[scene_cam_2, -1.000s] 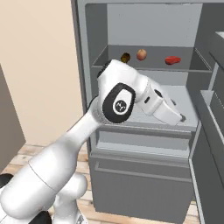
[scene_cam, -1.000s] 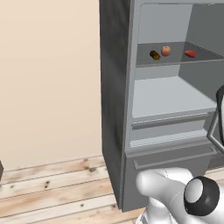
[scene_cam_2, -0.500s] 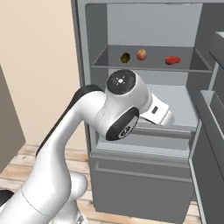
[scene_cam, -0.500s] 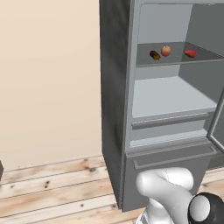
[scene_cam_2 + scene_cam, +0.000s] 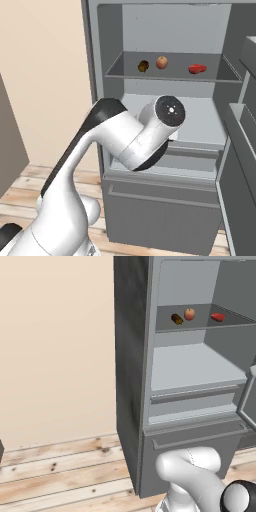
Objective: Open the fridge, remove the peach, sweet potato, and steak, and place them on any counter.
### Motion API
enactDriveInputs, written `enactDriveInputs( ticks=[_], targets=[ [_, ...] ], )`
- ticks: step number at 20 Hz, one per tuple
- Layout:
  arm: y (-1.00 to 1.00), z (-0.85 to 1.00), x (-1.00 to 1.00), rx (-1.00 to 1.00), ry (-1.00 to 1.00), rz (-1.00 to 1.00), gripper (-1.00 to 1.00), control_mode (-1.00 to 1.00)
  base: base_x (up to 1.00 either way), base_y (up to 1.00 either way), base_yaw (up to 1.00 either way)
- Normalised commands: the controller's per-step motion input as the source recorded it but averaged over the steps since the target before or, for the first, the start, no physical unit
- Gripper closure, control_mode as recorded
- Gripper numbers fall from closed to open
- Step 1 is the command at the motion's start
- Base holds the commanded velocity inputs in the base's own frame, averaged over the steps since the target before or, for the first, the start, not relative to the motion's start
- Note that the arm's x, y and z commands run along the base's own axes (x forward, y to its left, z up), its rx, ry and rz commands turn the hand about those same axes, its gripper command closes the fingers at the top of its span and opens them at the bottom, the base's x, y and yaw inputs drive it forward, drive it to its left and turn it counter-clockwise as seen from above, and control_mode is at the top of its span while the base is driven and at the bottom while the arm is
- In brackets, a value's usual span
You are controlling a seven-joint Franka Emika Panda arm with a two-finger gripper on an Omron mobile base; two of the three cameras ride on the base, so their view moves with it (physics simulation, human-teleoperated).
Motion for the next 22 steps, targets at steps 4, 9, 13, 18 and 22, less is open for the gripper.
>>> enactDriveInputs(
  ticks=[4,9,13,18,22],
  targets=[
    [1.0,0.64,-0.19,-0.18,0.1,0.07,-1.0,-1.0,0.0,0.0,0.0],
    [0.94,0.38,-0.2,-0.17,0.15,-0.01,-1.0,-1.0,0.0,0.0,0.0],
    [1.0,0.02,-0.22,-0.18,0.0,-0.01,-1.0,-1.0,0.0,0.0,0.0],
    [0.83,0.01,-0.18,-0.12,-0.03,0.0,-1.0,-1.0,0.0,0.0,0.0],
    [0.44,0.04,-0.24,-0.06,-0.13,0.0,-1.0,-1.0,0.0,0.0,0.0]
  ],
)
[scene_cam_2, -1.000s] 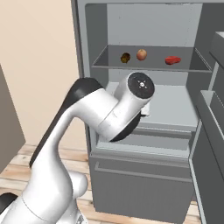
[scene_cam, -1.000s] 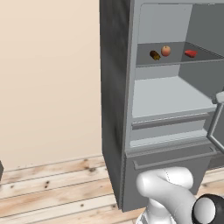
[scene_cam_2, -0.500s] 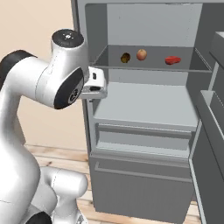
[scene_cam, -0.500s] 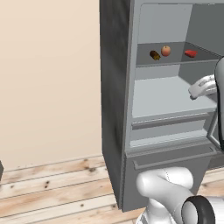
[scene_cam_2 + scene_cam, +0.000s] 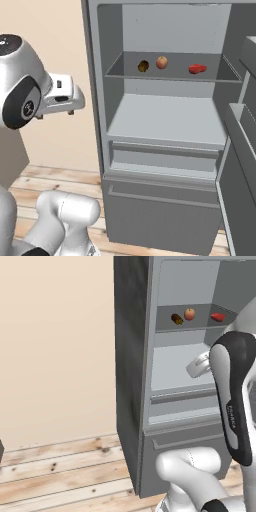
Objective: Open the fridge, remove the peach, sweet potato, and steak, and place them on any counter.
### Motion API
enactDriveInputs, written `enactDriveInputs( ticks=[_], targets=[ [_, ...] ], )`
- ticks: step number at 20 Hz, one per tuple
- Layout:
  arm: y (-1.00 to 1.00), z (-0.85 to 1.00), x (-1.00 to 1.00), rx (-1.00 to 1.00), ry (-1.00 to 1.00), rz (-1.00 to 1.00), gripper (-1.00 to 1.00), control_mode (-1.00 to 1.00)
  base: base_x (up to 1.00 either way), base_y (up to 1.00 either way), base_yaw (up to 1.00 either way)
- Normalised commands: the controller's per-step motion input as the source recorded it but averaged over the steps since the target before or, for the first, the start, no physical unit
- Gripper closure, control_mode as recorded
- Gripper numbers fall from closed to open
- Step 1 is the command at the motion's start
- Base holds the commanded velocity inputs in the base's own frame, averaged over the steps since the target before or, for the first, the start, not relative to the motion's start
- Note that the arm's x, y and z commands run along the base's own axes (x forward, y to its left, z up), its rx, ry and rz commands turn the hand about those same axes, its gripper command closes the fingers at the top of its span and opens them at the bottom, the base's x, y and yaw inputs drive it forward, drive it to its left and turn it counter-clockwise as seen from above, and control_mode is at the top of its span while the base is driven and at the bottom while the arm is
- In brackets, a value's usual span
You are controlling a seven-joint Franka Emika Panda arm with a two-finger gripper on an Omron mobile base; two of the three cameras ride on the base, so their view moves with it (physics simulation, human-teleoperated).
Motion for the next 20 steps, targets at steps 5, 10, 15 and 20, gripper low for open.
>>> enactDriveInputs(
  ticks=[5,10,15,20],
  targets=[
    [0.3,0.11,-0.21,-0.02,-0.13,0.0,-1.0,-1.0,0.0,0.0,0.0],
    [0.36,0.04,-0.33,-0.01,-0.13,0.0,-1.0,-1.0,0.0,0.0,0.0],
    [0.04,0.03,-0.21,0.0,-0.06,0.0,-1.0,-1.0,0.0,0.0,0.0],
    [0.0,0.06,-0.12,0.0,-0.01,0.02,-1.0,-1.0,0.0,0.0,0.0]
  ],
)
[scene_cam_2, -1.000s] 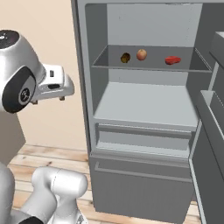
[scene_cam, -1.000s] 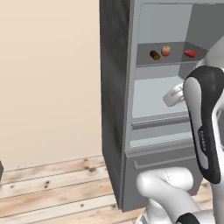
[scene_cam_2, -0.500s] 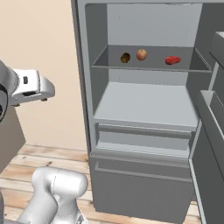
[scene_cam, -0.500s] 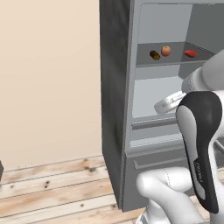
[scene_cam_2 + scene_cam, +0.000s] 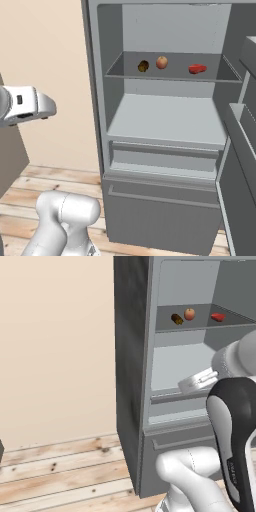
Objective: Open the fridge, remove the peach, sweet potato, and steak, and place them on any counter.
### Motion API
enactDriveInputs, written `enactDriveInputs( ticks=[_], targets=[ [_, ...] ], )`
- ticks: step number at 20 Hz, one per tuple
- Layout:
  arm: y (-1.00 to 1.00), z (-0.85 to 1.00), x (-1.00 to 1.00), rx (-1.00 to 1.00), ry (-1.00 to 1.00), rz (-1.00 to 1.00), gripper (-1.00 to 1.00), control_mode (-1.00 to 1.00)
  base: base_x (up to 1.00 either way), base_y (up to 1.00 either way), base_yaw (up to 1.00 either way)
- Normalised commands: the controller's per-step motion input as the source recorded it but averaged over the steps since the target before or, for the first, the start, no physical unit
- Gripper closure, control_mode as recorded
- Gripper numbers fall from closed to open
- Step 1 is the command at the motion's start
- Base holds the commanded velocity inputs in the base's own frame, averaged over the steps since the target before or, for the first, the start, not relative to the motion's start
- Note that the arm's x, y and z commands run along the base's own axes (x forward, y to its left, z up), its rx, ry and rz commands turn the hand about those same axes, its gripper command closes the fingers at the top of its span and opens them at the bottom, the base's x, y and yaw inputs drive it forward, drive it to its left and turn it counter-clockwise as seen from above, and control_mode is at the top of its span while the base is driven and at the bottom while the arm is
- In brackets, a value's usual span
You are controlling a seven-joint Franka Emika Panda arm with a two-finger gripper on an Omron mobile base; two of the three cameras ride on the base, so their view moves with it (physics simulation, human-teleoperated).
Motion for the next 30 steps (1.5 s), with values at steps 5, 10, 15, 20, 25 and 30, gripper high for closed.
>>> enactDriveInputs(
  ticks=[5,10,15,20,25,30],
  targets=[
    [0.0,0.04,-0.02,0.0,-0.09,0.03,-1.0,-1.0,0.0,0.0,0.0],
    [0.0,0.07,0.0,0.0,-0.2,0.07,-1.0,-1.0,0.0,0.0,0.0],
    [0.0,0.15,0.0,0.0,-0.08,0.04,-1.0,-1.0,0.0,0.0,0.0],
    [0.0,0.03,0.0,0.0,0.0,0.0,-1.0,1.0,0.0,0.0,0.0],
    [0.0,0.0,0.0,0.0,0.0,0.0,-1.0,1.0,0.0,-0.19,0.0],
    [0.0,0.0,0.0,0.0,0.0,0.0,-1.0,1.0,0.0,-0.6,0.0]
  ],
)
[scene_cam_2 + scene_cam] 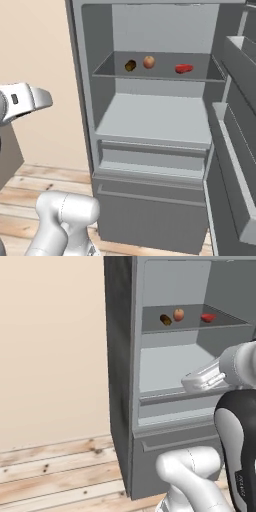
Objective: Open the fridge, remove the peach, sweet potato, and steak, and place them on any counter.
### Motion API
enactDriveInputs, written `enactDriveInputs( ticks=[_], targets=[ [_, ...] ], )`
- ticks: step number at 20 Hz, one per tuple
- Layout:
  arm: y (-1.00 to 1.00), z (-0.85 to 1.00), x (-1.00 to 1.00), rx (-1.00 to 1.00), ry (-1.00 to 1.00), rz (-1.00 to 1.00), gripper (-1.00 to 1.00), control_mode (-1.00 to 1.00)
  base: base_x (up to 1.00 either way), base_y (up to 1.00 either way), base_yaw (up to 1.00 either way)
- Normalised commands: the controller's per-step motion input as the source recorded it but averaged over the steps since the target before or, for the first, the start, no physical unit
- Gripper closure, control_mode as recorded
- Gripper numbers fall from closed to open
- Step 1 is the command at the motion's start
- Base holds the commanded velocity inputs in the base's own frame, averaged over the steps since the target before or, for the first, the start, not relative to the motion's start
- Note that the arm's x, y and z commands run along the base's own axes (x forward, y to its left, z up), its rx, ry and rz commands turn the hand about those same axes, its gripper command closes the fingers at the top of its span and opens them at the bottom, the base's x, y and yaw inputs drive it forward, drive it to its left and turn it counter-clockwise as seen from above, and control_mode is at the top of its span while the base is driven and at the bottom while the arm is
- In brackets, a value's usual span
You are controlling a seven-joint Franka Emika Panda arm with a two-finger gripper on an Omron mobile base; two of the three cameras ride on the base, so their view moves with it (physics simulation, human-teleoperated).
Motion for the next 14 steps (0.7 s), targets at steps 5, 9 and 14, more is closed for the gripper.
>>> enactDriveInputs(
  ticks=[5,9,14],
  targets=[
    [0.0,0.0,0.0,0.0,0.0,0.0,-1.0,1.0,0.04,-0.89,-0.04],
    [0.0,0.0,0.0,0.0,0.0,0.0,-1.0,1.0,0.54,-0.49,-0.07],
    [0.0,0.0,0.0,0.0,0.0,0.0,-1.0,1.0,0.59,-0.03,-0.01]
  ],
)
